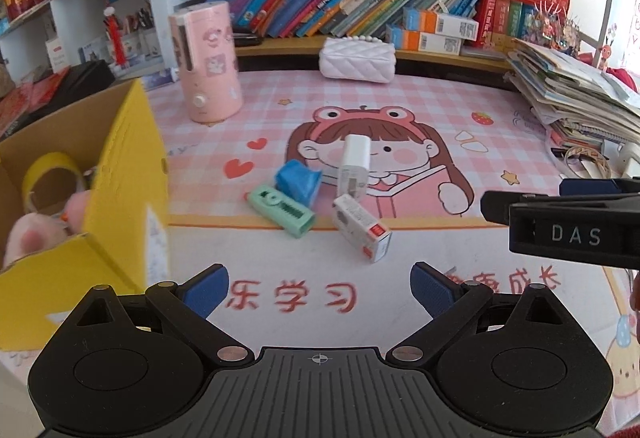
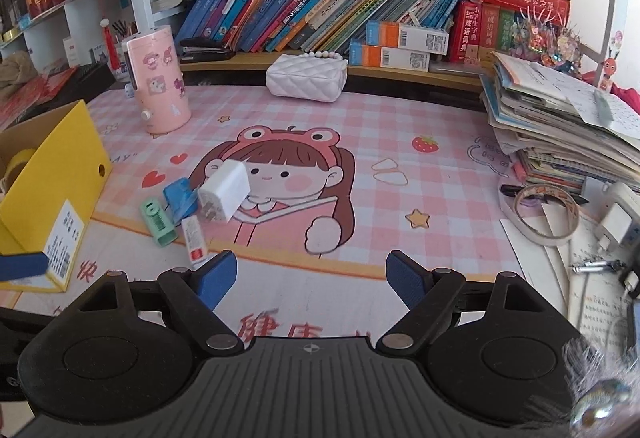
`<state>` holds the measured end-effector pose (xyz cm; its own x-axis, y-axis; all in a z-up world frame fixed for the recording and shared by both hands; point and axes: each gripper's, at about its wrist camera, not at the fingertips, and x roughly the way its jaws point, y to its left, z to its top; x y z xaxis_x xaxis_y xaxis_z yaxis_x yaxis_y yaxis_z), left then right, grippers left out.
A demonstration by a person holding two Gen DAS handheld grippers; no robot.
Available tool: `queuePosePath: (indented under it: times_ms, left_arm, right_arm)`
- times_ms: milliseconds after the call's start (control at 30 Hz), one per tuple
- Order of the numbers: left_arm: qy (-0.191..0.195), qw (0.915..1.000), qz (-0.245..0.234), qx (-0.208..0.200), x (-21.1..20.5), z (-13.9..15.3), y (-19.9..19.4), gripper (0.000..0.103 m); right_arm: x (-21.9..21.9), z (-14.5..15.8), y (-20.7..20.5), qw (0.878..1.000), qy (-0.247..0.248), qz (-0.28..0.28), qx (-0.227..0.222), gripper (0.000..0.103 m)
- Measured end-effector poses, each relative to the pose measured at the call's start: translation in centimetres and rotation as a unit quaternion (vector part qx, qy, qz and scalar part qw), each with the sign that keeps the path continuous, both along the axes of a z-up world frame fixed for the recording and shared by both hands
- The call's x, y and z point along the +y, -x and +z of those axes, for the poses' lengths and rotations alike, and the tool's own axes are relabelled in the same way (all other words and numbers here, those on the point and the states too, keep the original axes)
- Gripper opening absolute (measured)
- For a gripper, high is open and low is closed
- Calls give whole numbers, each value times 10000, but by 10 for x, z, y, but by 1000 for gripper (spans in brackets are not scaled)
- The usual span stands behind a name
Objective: Organize objects
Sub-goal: 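Withdraw both tools from the box toward the white charger and small box, then grasp the small white-red box with the left tool while the right tool grasps the white charger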
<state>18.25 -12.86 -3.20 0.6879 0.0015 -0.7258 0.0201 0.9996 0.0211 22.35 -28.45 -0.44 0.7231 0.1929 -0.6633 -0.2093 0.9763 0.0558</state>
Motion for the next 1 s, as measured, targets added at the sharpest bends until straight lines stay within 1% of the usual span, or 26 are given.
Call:
queuePosePath:
  times_ms: [200, 333, 433, 467, 500, 533, 633, 667, 700, 733, 767, 800, 933, 1000]
  left_arm:
    - [56, 9999, -22, 102, -17, -17, -31, 87]
    - [74, 9998, 103, 175, -27, -30, -54, 85]
    - [70, 9992, 227, 325, -29, -40, -68, 80]
    - [80, 9989, 263, 373, -29, -43, -72, 75]
    - [79, 9987, 285, 422, -30, -45, -74, 67]
    - [67, 9984, 301, 483, -30, -48, -77, 64]
    - [25, 9985, 348, 413, -29, -49, -76, 55]
    - [24, 9985, 363, 399, -28, -48, -76, 46]
    - [14, 9986, 364, 379, -28, -48, -76, 34]
    - [1, 9987, 355, 377, -26, -47, -75, 29]
    - [0, 9986, 360, 389, -25, -46, -75, 19]
    - [-1, 9985, 375, 405, -22, -46, -74, 13]
    - [143, 9978, 416, 488, -11, -42, -66, 13]
    - [172, 9982, 384, 432, -6, -35, -57, 13]
  right_arm:
    - [-11, 2, -22, 9999, -42, -130, -80, 82]
    - [-18, 5, -33, 9997, -66, -203, -155, 82]
    - [-20, 6, -40, 9996, -28, -200, -181, 82]
    - [-20, 7, -42, 9996, -11, -185, -191, 82]
    - [-21, 7, -43, 9997, 5, -172, -201, 82]
    - [-20, 6, -44, 9997, 18, -156, -209, 82]
    - [-21, 5, -46, 9997, 23, -111, -207, 82]
    - [-21, 5, -47, 9997, 9, -104, -201, 82]
    - [-21, 4, -47, 9998, -6, -100, -187, 82]
    - [-20, 4, -48, 9998, -16, -100, -174, 82]
    - [-19, 4, -49, 9998, -21, -96, -169, 82]
    - [-18, 3, -50, 9998, -24, -86, -168, 82]
    - [-12, 2, -52, 9999, -65, 0, -157, 82]
    - [-8, 1, -53, 9998, -89, 70, -151, 82]
